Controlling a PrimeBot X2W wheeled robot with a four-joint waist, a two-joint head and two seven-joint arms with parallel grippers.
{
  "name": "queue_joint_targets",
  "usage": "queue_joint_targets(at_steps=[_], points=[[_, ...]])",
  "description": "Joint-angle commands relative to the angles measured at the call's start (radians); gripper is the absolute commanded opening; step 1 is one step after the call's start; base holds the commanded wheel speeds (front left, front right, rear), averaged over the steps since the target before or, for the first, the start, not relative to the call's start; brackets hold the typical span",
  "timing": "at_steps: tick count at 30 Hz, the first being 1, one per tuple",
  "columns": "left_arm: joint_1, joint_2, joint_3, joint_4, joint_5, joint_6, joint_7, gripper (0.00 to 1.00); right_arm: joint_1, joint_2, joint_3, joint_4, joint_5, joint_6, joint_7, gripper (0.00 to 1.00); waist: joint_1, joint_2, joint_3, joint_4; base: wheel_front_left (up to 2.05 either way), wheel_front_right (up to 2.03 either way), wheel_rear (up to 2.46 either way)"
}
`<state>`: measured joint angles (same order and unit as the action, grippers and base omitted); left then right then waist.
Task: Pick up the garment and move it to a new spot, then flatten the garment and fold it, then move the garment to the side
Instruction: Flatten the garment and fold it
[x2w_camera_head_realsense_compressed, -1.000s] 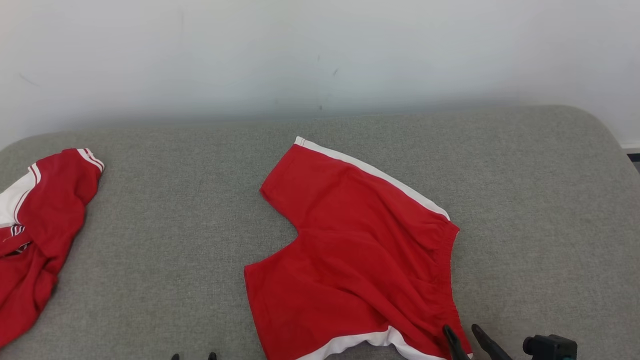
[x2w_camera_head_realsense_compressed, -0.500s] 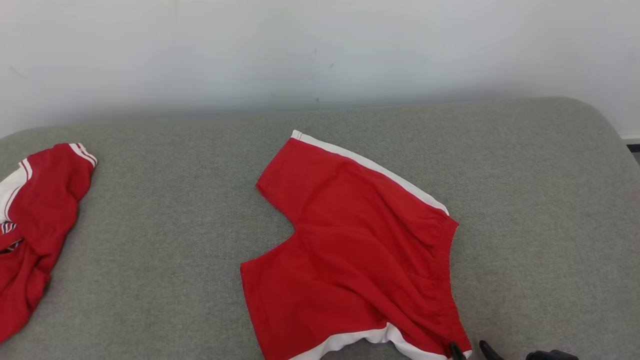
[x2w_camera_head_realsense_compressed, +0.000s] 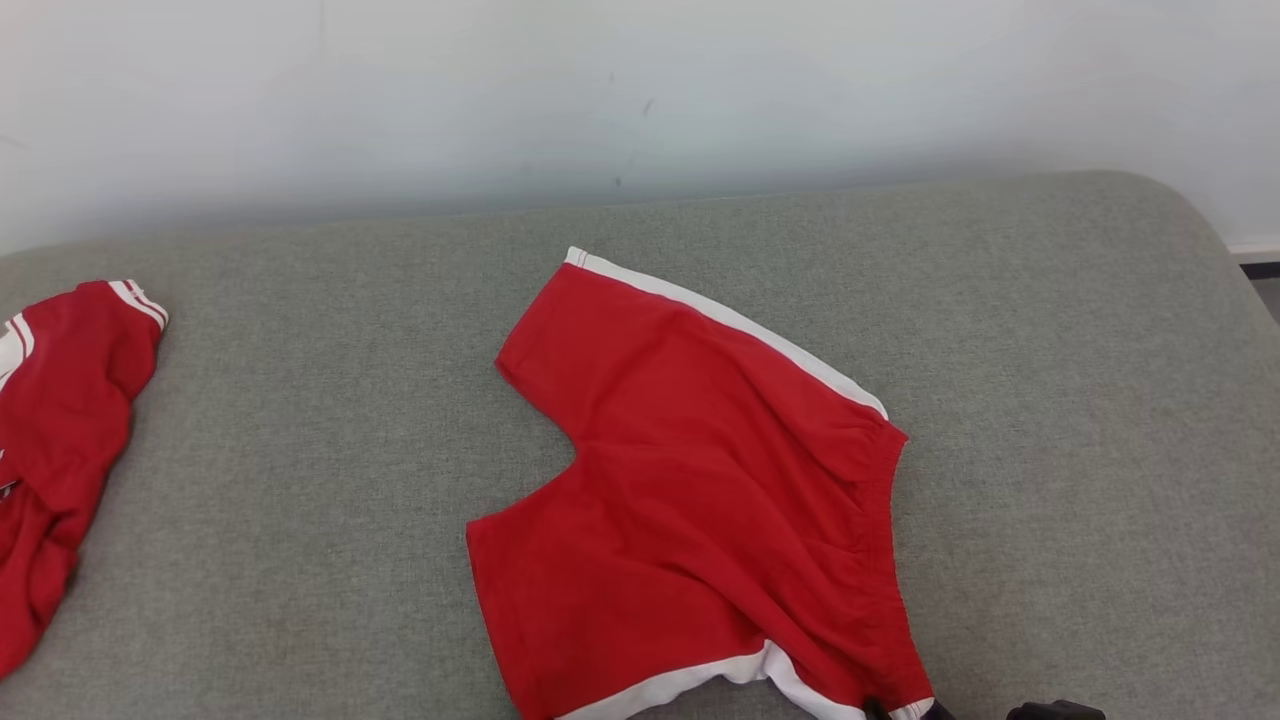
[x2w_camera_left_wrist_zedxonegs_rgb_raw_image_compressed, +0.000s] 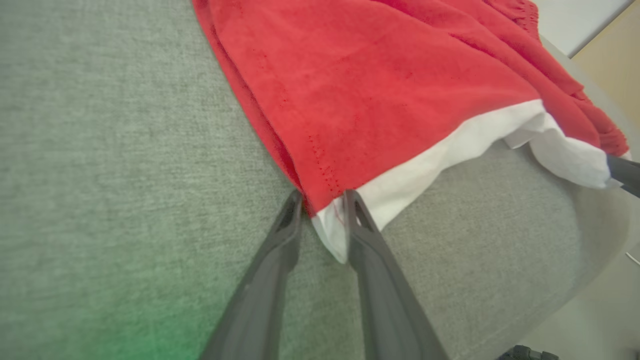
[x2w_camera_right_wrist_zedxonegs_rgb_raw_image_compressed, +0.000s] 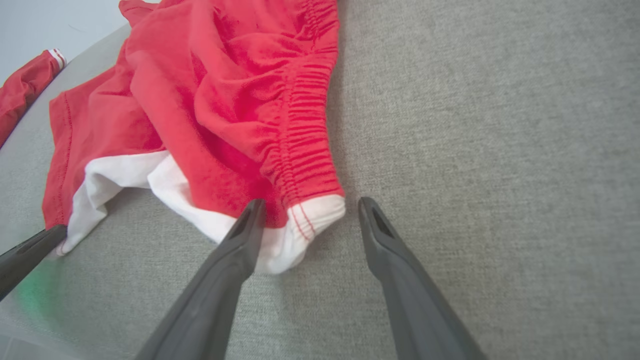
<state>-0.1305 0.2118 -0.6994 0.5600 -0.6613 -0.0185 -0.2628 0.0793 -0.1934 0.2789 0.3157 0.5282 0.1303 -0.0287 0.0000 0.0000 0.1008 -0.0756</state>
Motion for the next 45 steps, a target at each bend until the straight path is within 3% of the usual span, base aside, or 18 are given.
queue_joint_targets(at_steps=[1,6,10,19,26,31,35,41,45], points=[[-0.005,-0.016,-0.007,0.026,0.01,-0.01,0.005,0.0,-0.008,0.0,0.002,0.007,0.009,0.001,-0.008,0.0,0.0,0.0,-0.005,0.006,0.0,0.0,0.0],[-0.002,-0.029,0.007,0.065,0.01,-0.022,0.001,0.0,0.004,-0.007,0.004,0.009,0.017,0.001,-0.019,0.0,0.0,0.0,-0.021,0.019,0.0,0.0,0.0],[0.039,-0.006,0.046,0.012,0.02,-0.014,-0.001,0.0,0.036,-0.012,-0.001,-0.012,0.042,0.001,-0.016,0.0,0.0,0.0,-0.037,0.032,0.0,0.0,0.0],[0.121,0.104,0.093,-0.218,0.026,0.02,0.026,0.0,0.106,-0.014,-0.035,-0.169,0.075,0.001,0.045,0.0,0.0,0.0,-0.038,0.053,0.0,0.0,0.0],[-0.012,0.176,0.108,-0.356,0.033,-0.003,0.133,0.0,0.008,-0.017,-0.039,-0.236,0.094,0.001,0.112,0.0,0.0,0.0,0.004,0.055,0.0,0.0,0.0],[-0.255,0.25,0.139,-0.396,0.034,-0.056,0.273,0.0,-0.236,-0.037,-0.035,-0.225,0.117,0.001,0.177,0.0,0.0,0.0,0.099,0.027,0.0,0.0,0.0],[-0.5,0.287,0.167,-0.364,-0.002,-0.092,0.391,0.0,-0.507,-0.035,-0.033,-0.141,0.138,0.001,0.22,0.0,0.0,0.0,0.196,0.002,0.0,0.0,0.0],[-0.913,0.288,0.184,-0.237,-0.047,-0.109,0.527,0.0,-0.946,0.007,-0.088,0.085,0.196,0.001,0.27,0.0,0.0,0.0,0.351,-0.015,0.0,0.0,0.0],[-1.179,0.262,0.209,-0.12,-0.055,-0.11,0.547,0.0,-1.221,0.04,-0.117,0.236,0.194,0.001,0.276,0.0,0.0,0.0,0.44,-0.024,0.0,0.0,0.0]])
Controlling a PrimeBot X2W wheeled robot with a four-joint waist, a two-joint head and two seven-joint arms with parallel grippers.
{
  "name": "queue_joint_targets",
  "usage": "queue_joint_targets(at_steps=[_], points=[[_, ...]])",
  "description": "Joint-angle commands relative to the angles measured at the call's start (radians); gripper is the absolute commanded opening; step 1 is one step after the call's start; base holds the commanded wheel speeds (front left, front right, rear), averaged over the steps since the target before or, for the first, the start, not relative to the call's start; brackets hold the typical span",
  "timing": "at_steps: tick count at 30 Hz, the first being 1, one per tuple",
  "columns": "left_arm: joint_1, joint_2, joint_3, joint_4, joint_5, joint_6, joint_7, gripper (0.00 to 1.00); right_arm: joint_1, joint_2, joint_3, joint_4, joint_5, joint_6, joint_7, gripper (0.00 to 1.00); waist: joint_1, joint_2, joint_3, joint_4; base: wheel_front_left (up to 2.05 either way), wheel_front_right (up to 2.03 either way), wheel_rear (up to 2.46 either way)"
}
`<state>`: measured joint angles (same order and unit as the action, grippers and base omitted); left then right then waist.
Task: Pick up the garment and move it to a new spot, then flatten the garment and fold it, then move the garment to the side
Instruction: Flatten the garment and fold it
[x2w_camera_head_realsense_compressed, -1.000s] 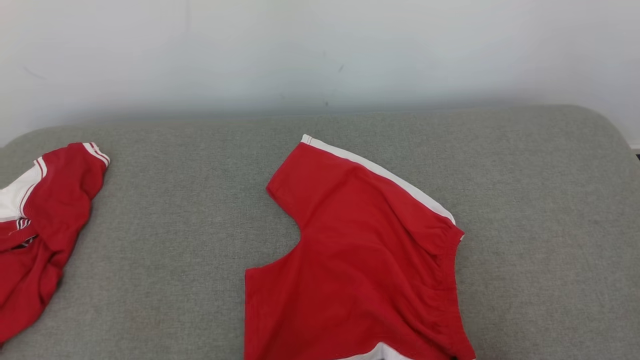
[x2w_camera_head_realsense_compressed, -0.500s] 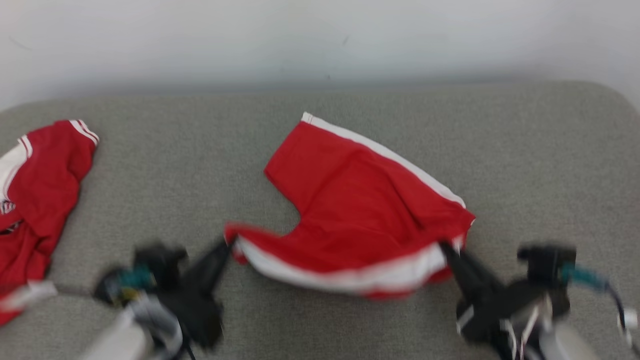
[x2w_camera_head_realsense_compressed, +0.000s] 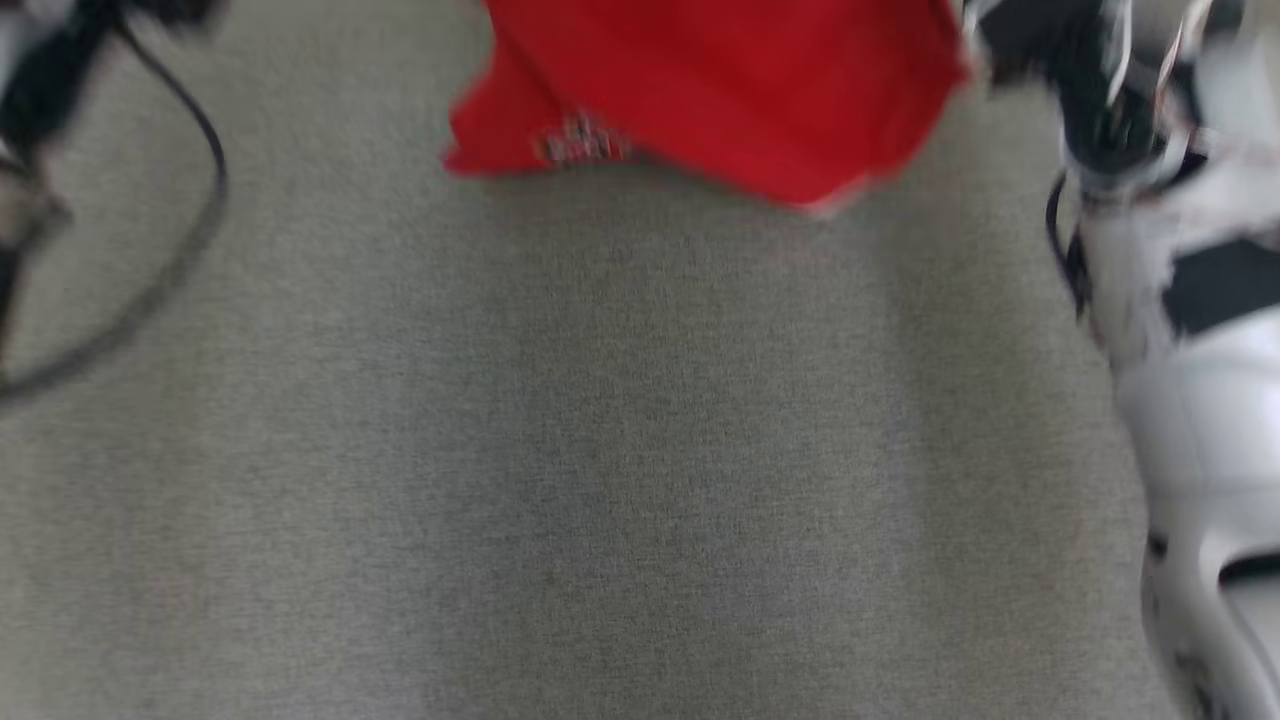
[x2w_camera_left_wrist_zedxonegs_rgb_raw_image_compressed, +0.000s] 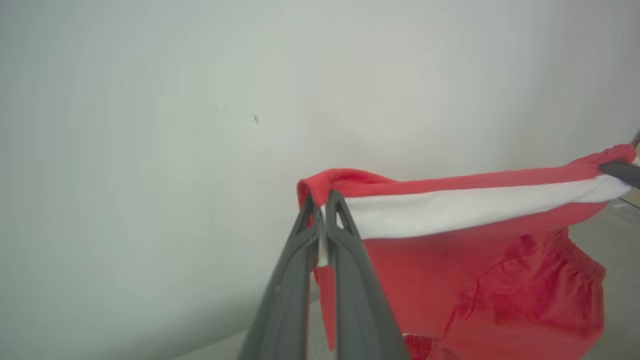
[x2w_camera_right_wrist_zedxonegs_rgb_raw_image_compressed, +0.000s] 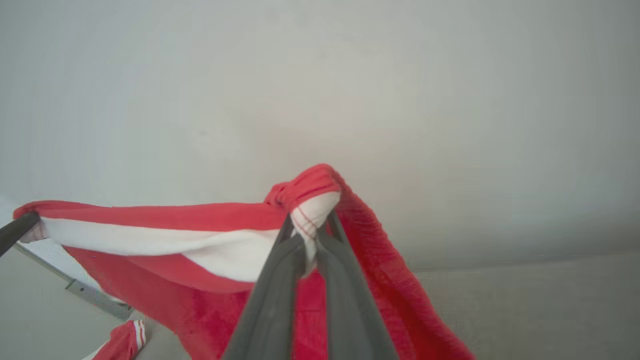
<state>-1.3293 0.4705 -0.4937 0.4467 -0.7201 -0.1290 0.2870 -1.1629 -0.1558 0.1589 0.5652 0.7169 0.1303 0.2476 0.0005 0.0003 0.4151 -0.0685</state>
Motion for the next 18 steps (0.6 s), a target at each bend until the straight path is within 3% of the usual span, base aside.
queue_joint_targets(at_steps=[1,9,18], points=[[-0.04,0.004,0.002,0.024,0.014,0.001,0.004,0.0,-0.045,0.009,-0.003,0.022,-0.003,0.001,-0.002,0.0,-0.0005,-0.0003,0.146,-0.035,0.0,0.0,0.0],[-0.414,-0.035,-0.042,0.22,0.031,-0.001,-0.064,0.0,-0.438,0.05,-0.011,0.252,-0.059,0.001,-0.088,0.0,-0.0005,-0.0003,0.23,-0.029,0.0,0.0,0.0],[-0.646,-0.075,-0.109,0.374,-0.018,-0.001,-0.184,0.0,-0.658,0.046,0.006,0.44,-0.093,0.001,-0.184,0.0,-0.0005,-0.0003,0.255,-0.001,0.0,0.0,0.0]])
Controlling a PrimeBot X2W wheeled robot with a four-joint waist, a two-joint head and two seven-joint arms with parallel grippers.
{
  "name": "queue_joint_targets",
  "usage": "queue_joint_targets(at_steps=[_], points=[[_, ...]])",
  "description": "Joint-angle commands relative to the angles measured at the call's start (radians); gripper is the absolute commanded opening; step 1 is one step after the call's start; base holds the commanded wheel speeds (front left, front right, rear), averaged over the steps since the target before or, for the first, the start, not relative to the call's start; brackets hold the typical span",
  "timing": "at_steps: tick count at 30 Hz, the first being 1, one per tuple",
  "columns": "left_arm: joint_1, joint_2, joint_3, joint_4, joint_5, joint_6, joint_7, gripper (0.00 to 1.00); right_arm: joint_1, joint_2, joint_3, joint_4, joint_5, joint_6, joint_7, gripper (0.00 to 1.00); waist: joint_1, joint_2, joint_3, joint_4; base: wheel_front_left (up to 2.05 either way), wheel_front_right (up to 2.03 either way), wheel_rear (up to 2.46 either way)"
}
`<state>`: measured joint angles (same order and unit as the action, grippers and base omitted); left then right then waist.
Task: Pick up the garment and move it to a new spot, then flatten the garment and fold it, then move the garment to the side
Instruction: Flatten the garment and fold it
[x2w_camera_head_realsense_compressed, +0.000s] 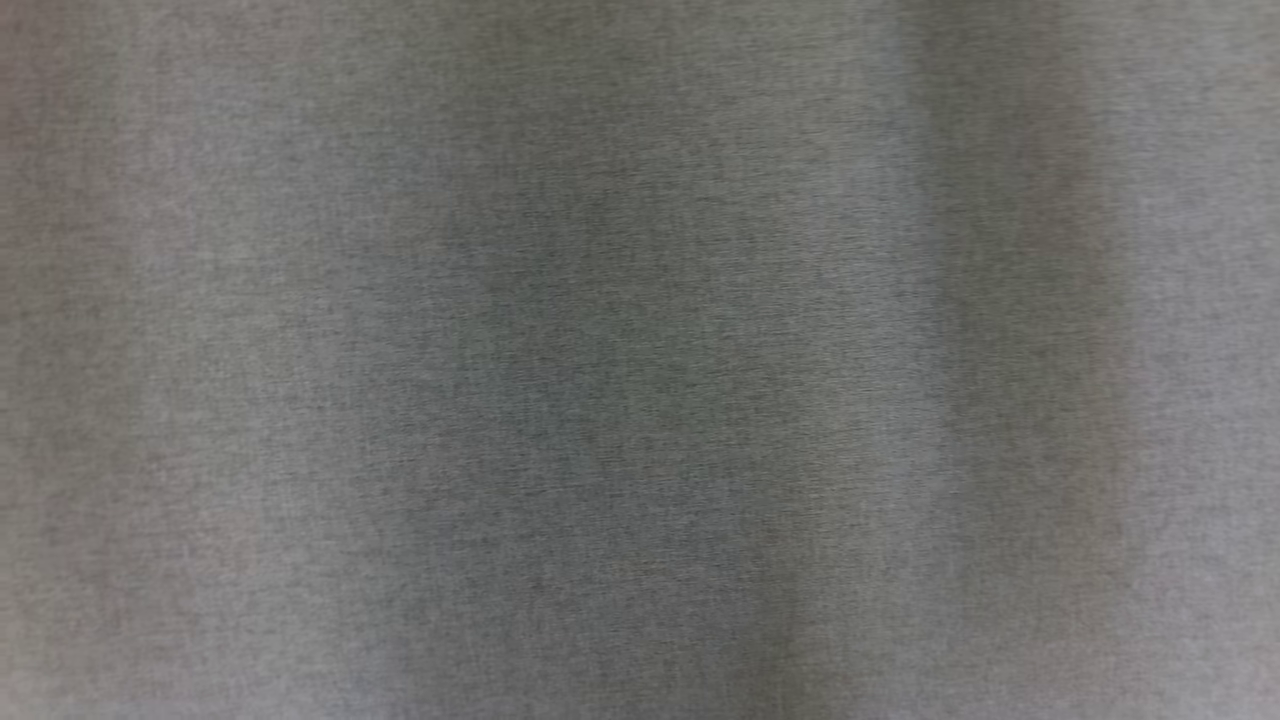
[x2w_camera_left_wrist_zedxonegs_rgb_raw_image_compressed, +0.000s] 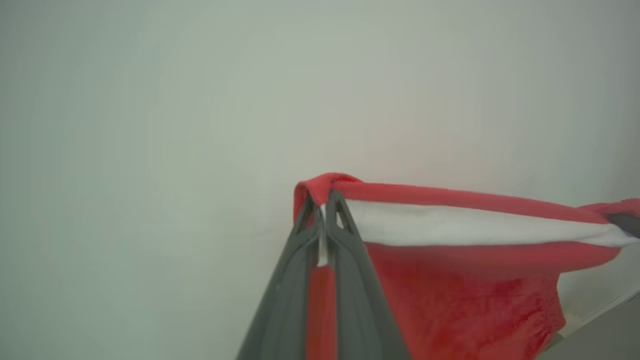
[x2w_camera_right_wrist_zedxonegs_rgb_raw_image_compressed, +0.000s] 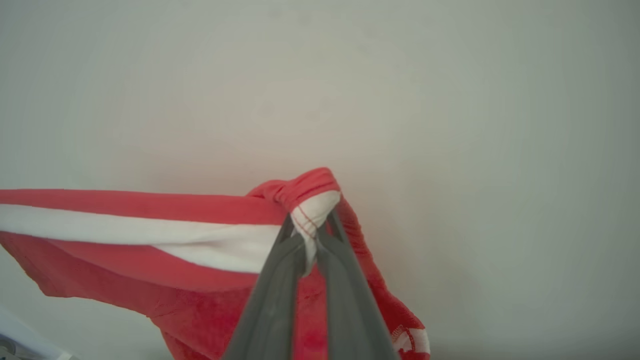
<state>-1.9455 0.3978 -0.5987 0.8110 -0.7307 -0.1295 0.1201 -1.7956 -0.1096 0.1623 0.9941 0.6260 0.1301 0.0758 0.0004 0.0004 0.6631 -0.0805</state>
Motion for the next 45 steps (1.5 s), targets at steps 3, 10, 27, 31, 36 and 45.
queue_joint_targets(at_steps=[3,10,27,31,36,45], points=[[-0.073,-0.016,-0.026,0.044,-0.026,-0.001,-0.061,0.0,-0.061,-0.005,0.003,0.054,0.005,0.001,-0.04,0.0,-0.0004,-0.0004,0.005,0.019,0.0,0.0,0.0],[-0.09,-0.026,-0.093,0.087,-0.051,-0.001,-0.134,0.0,-0.066,0.004,0.04,0.102,0.022,0.002,-0.075,0.0,-0.0004,-0.0004,-0.006,0.019,0.0,0.0,0.0],[0.674,0.123,-0.233,-0.281,-0.278,0.032,-0.359,0.0,0.648,-0.116,0.344,-0.254,0.336,0.002,-0.13,0.0,-0.0004,-0.0004,-0.297,-0.001,0.0,0.0,0.0],[0.916,0.175,-0.25,-0.457,-0.279,0.121,-0.376,0.0,0.862,-0.196,0.432,-0.375,0.388,0.002,-0.112,0.0,-0.0004,-0.0004,-0.357,0.01,0.0,0.0,0.0],[1.232,0.224,-0.215,-0.652,-0.331,0.24,-0.385,0.0,1.083,-0.276,0.492,-0.496,0.434,0.002,-0.13,0.0,-0.0004,-0.0004,-0.424,0.01,0.0,0.0,0.0],[1.659,0.224,-0.145,-0.743,-0.267,0.308,-0.385,0.0,1.408,-0.356,0.542,-0.609,0.425,0.002,-0.197,0.0,-0.0004,-0.0004,-0.496,0.019,0.0,0.0,0.0]])
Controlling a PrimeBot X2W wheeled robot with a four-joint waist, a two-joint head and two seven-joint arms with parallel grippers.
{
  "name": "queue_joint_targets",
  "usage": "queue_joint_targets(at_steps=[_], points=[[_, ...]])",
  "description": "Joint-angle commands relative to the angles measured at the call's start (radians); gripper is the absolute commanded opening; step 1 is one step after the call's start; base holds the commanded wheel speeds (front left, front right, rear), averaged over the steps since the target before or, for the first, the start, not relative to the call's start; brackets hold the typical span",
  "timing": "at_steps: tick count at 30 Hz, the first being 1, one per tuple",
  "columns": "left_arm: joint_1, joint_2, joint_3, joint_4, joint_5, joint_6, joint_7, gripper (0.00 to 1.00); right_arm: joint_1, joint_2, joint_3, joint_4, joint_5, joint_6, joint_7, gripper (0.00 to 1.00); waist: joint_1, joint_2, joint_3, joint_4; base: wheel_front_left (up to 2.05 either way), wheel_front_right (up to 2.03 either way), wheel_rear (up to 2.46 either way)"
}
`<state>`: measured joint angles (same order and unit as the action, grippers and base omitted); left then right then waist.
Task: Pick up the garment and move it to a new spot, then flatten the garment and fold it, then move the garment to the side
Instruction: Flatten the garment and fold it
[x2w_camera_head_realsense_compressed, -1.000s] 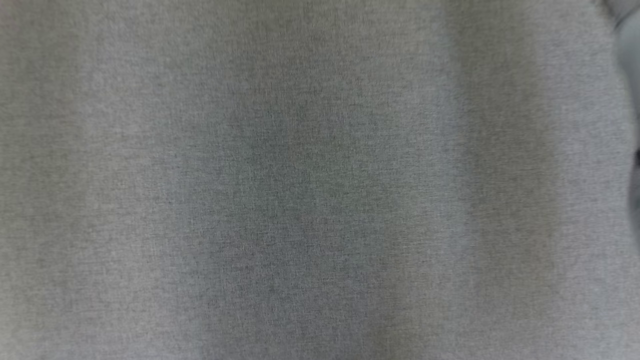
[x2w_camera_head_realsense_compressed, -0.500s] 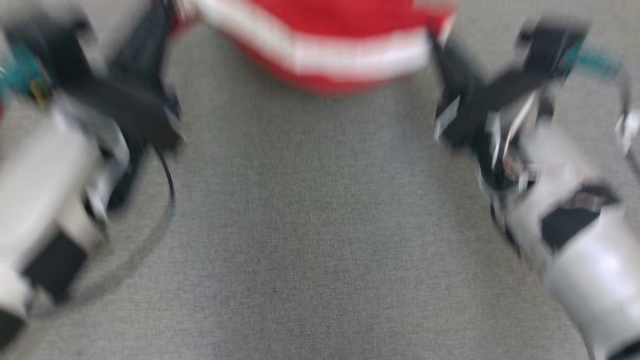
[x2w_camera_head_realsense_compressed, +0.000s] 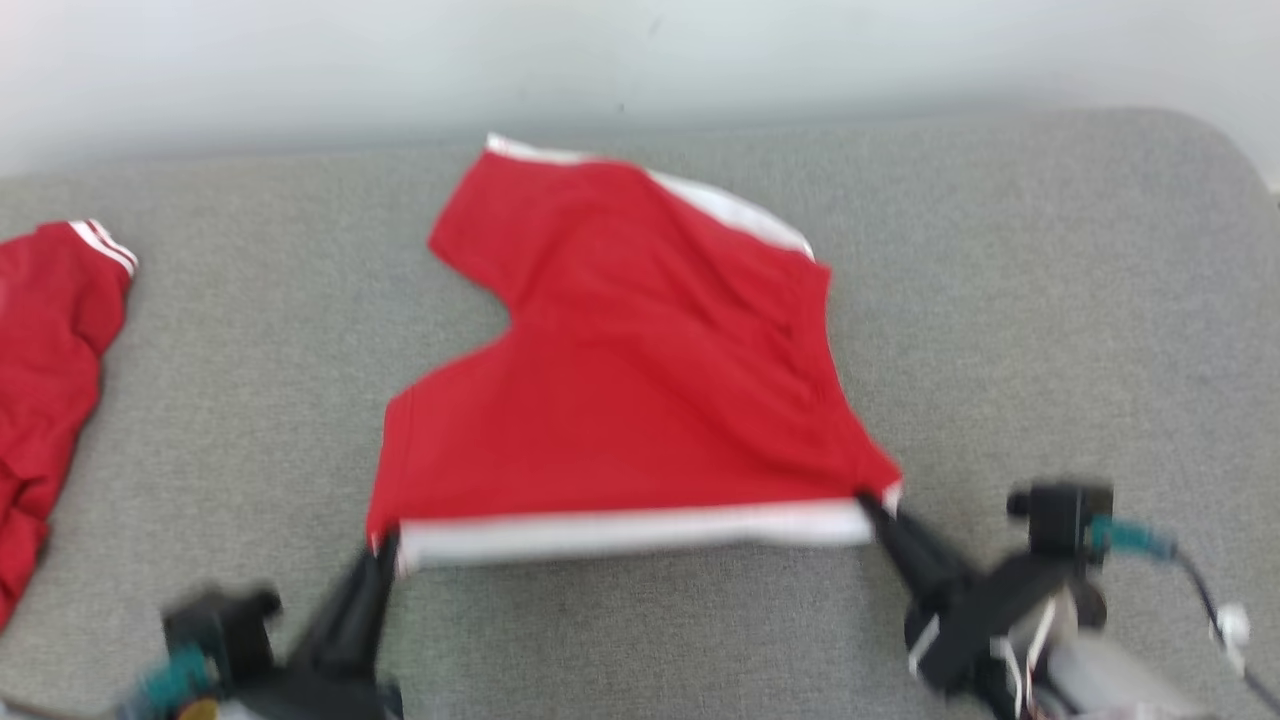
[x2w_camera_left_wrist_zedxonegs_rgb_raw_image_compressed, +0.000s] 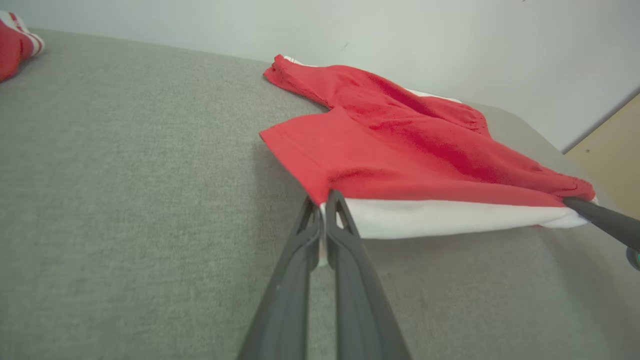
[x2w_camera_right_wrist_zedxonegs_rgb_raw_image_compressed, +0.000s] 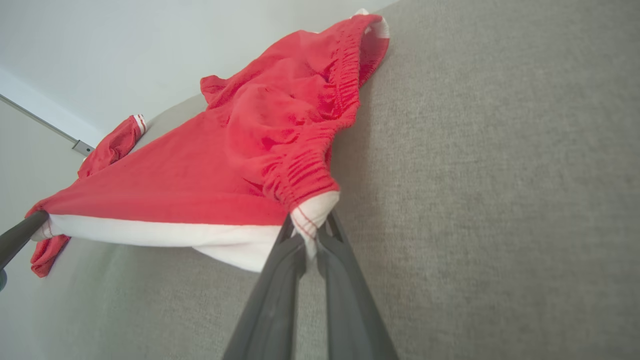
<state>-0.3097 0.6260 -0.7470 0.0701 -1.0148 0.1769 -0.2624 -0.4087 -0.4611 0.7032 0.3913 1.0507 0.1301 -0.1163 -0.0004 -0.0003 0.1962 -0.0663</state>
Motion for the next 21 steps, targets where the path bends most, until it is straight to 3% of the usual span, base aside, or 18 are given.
queue_joint_targets(at_steps=[1,7,13,21], points=[[0.058,-0.009,0.011,0.004,0.032,0.006,-0.003,0.0,0.051,-0.01,-0.001,-0.011,-0.003,0.002,-0.012,0.0,0.0004,0.0003,-0.038,0.007,0.0,0.0,0.0],[0.241,-0.056,0.077,0.043,0.109,0.014,-0.003,0.0,0.2,-0.028,-0.015,-0.036,-0.045,0.001,-0.016,0.0,0.0004,0.0003,-0.092,0.003,0.0,0.0,0.0],[0.328,-0.074,0.072,0.072,0.193,0.026,-0.003,0.0,0.331,-0.02,-0.047,-0.071,-0.072,0.001,0.005,0.0,0.0004,0.0003,-0.133,0.012,0.0,0.0,0.0],[0.38,-0.08,0.138,0.122,0.226,-0.015,-0.003,0.0,0.481,0.015,-0.122,-0.142,-0.139,0.001,0.072,0.0,0.0004,0.0003,-0.139,0.013,0.0,0.0,0.0]])
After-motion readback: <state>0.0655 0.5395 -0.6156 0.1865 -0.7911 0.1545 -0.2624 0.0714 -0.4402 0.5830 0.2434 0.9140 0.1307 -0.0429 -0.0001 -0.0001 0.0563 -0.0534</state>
